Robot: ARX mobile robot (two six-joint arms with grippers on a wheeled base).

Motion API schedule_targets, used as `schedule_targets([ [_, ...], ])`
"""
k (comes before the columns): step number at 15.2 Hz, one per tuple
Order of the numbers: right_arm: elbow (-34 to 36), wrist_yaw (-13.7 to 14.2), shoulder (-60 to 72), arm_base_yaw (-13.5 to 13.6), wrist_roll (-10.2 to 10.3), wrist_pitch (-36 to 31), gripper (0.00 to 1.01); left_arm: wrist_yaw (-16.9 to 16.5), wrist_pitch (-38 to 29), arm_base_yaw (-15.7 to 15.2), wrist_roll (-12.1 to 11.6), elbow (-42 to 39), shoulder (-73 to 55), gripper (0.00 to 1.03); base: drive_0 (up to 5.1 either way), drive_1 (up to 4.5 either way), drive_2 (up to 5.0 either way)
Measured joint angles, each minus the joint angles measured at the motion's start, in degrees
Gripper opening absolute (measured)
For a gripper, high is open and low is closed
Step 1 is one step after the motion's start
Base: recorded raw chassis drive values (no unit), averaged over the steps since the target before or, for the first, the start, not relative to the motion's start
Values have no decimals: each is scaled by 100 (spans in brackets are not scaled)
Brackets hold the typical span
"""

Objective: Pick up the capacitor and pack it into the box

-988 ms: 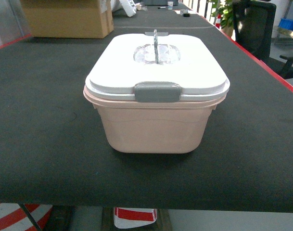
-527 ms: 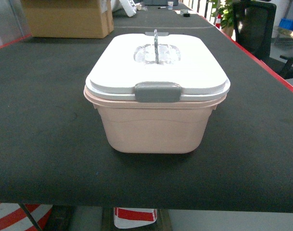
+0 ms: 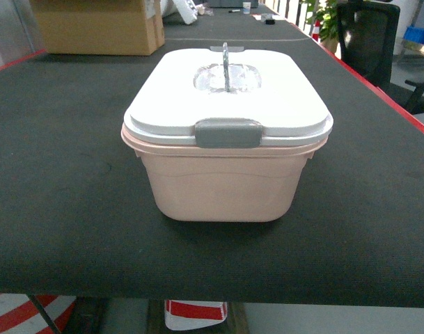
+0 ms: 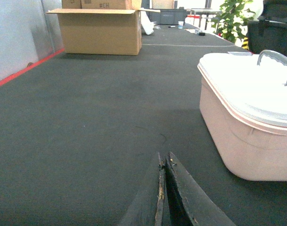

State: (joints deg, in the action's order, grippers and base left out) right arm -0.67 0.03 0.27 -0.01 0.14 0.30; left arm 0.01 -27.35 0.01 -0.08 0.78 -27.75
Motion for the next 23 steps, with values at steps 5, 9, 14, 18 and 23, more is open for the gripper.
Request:
schedule_targets([
  [5, 0, -2, 0, 0, 0, 0, 98, 0, 916, 0, 0, 0, 964, 2, 0, 0, 0],
  [9, 0, -2, 0, 0, 0, 0, 98, 0, 1434, 0, 0, 0, 1480, 2, 0, 0, 0],
  [14, 0, 0, 0, 0, 0, 0, 98, 0, 1814, 0, 2, 0, 1836, 2, 0, 0, 0],
  [18, 0, 0, 0, 0, 0, -4, 98, -7, 2806, 0, 2, 2, 2715, 2, 0, 0, 0],
  [23, 0, -2, 0, 0, 0, 0, 98, -2, 2761, 0, 4, 2, 2715, 38, 0, 0, 0],
])
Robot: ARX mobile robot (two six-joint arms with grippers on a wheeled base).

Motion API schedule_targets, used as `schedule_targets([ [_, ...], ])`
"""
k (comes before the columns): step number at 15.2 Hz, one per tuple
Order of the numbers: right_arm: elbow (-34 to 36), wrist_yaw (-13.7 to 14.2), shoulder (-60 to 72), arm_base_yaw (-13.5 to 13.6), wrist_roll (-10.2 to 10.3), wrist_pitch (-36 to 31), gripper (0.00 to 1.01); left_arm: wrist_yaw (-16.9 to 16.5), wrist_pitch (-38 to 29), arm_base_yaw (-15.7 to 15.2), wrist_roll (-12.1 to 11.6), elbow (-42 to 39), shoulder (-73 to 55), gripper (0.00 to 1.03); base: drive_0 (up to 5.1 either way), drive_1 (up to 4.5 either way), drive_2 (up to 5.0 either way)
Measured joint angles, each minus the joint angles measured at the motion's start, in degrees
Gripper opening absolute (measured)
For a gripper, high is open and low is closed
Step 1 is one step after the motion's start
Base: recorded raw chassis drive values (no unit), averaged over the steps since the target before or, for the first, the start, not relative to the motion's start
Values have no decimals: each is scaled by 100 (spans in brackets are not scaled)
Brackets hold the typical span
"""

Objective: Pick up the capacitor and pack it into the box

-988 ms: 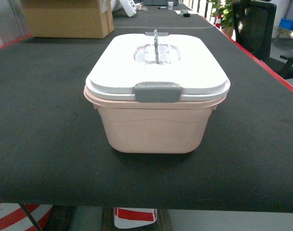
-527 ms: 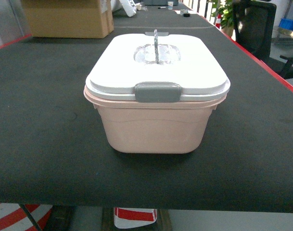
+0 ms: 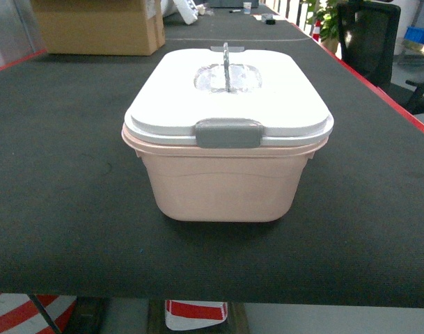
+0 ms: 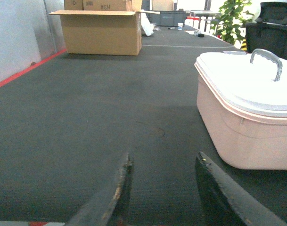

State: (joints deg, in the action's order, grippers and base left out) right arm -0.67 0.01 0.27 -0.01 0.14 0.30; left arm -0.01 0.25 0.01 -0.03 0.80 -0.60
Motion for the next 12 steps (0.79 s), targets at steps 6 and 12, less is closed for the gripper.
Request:
schedule_targets([
  [6, 0, 0, 0, 0, 0, 0, 98, 2, 0, 0, 0, 0, 0, 98, 0, 0, 0],
  [12, 0, 0, 0, 0, 0, 0, 98, 2, 0, 0, 0, 0, 0, 98, 0, 0, 0],
])
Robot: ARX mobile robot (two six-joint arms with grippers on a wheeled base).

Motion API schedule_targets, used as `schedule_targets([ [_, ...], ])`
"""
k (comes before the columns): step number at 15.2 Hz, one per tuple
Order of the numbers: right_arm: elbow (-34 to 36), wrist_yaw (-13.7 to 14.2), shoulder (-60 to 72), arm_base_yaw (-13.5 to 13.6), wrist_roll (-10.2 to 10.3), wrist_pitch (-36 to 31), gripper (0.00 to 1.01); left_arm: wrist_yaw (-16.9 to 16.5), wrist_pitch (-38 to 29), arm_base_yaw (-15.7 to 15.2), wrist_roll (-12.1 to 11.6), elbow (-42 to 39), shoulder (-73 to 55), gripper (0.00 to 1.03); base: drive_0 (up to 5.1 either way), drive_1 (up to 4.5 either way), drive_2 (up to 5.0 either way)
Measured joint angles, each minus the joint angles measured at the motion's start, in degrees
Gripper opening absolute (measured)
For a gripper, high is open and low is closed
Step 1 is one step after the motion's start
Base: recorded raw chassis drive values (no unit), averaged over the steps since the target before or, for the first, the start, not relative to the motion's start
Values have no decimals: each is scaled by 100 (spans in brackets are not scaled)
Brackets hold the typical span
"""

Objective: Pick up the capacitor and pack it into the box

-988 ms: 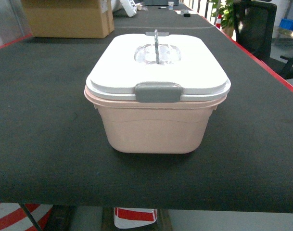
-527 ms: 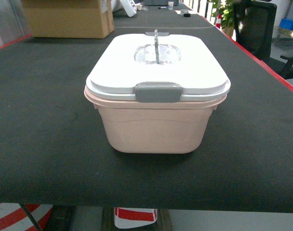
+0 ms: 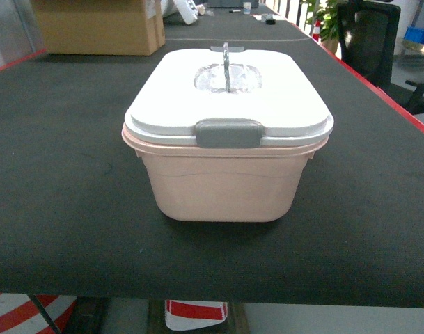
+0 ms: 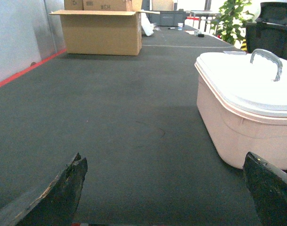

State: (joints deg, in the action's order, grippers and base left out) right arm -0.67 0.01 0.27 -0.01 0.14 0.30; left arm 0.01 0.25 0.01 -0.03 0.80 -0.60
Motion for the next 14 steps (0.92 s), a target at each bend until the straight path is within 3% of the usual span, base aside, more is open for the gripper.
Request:
schedule_targets([
  [14, 0, 0, 0, 0, 0, 0, 98, 0, 0, 0, 0, 0, 0, 98, 0, 0, 0],
])
